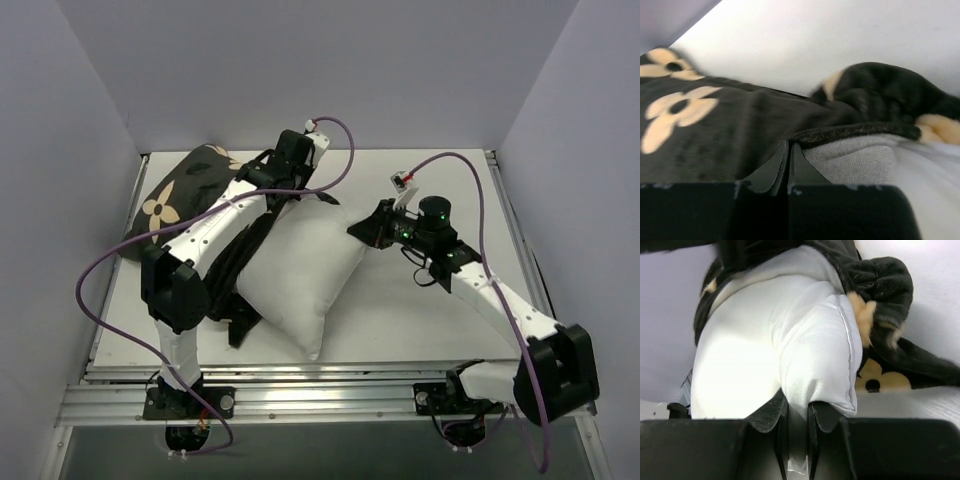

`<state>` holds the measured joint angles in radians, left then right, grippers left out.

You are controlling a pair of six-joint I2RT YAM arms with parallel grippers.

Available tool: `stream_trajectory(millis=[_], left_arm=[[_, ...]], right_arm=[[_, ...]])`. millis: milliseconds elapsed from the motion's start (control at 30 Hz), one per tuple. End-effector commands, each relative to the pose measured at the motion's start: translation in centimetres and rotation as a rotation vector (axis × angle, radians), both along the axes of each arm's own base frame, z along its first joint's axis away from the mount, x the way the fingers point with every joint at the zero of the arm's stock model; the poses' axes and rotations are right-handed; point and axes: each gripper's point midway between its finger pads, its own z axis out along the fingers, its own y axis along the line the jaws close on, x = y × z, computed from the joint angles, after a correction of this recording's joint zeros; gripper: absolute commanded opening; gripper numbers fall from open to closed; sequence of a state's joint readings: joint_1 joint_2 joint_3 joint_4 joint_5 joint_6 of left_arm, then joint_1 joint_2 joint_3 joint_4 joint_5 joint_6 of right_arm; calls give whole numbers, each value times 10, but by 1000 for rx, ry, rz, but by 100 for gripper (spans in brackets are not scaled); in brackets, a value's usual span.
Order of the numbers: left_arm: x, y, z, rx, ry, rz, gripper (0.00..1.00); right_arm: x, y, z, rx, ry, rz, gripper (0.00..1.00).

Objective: Remove the pillowcase from the pillow

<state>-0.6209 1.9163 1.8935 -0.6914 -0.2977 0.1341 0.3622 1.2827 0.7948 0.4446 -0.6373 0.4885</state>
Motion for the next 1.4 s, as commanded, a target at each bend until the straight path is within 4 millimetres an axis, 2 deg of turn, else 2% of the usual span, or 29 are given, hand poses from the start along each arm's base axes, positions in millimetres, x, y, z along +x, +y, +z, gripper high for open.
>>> stream_trajectory(millis=[0, 100, 133, 167, 233, 300, 333, 367, 400, 500, 567, 633, 667, 700, 733, 767, 833, 900, 1000, 1033, 1100, 1133, 1167, 1200, 1233, 1267, 1300, 1333, 1367], left_arm=[[42, 54, 26, 49, -122, 213, 2], [56, 76, 37, 102, -172, 279, 2], [59, 82, 38, 114, -177, 291, 2], [62, 87, 39, 131, -186, 309, 2], [65, 95, 36, 157, -191, 335, 2], [69, 106, 28, 202, -185, 364, 2], [71, 110, 25, 220, -185, 380, 2], [75, 113, 19, 243, -180, 388, 2], [77, 117, 18, 256, -185, 404, 2], [84, 110, 10, 238, -180, 399, 2], [84, 97, 7, 160, -164, 384, 2], [78, 64, 9, 42, -138, 292, 6], [75, 49, 27, -38, -175, 266, 11], [71, 37, 31, -76, -181, 233, 20], [65, 16, 32, -124, -184, 179, 41], [58, 8, 44, -169, -197, 160, 49], [49, -8, 54, -227, -200, 122, 67], [41, -14, 70, -307, -201, 115, 74], [24, -17, 92, -397, -202, 93, 90], [19, -16, 99, -424, -210, 89, 94], [-3, -12, 112, -477, -206, 79, 97], [-12, -10, 116, -492, -202, 78, 97], [-29, -5, 134, -538, -219, 80, 95], [-38, 0, 115, -528, -180, 96, 95], [-54, 9, 131, -567, -198, 98, 95], [-65, 14, 127, -594, -177, 118, 95], [-75, 21, 97, -569, -126, 148, 95], [-92, 31, 104, -600, -134, 153, 95], [-102, 36, 97, -618, -115, 172, 95]], right_arm=[[-27, -13, 81, 21, -191, 12, 0], [-49, -24, 105, 26, -225, -5, 0], [-54, -28, 106, 21, -213, -14, 0], [-64, -33, 119, 29, -247, -23, 0], [-71, -44, 126, 1, -242, -63, 0], [-81, -54, 141, -14, -294, -92, 0], [-84, -60, 136, -39, -265, -117, 0], [-89, -65, 148, -44, -301, -125, 0], [-90, -68, 149, -53, -300, -137, 0], [-92, -75, 147, -72, -293, -172, 0], [-84, -80, 134, -95, -266, -209, 0], [-73, -85, 106, -130, -199, -261, 0], [-61, -92, 90, -158, -162, -324, 0], [-56, -97, 65, -184, -109, -356, 0], [-50, -101, 54, -197, -89, -390, 0], [-42, -105, 36, -225, -43, -424, 0], [-32, -116, 7, -264, 25, -502, 0], [-23, -121, -16, -296, 88, -536, 0], [-16, -123, -36, -335, 156, -554, 16], [-15, -123, -34, -344, 162, -556, 34], [-14, -125, -31, -367, 155, -561, 52], [-14, -130, -28, -386, 150, -579, 67], [-13, -131, -14, -390, 113, -584, 72], [-14, -131, -8, -398, 98, -579, 75], [-15, -142, -4, -432, 91, -624, 81], [-15, -142, 8, -432, 67, -626, 83], [-16, -143, 13, -454, 48, -620, 85], [-20, -146, 17, -469, 44, -619, 87], [-22, -146, 21, -477, 32, -615, 88]])
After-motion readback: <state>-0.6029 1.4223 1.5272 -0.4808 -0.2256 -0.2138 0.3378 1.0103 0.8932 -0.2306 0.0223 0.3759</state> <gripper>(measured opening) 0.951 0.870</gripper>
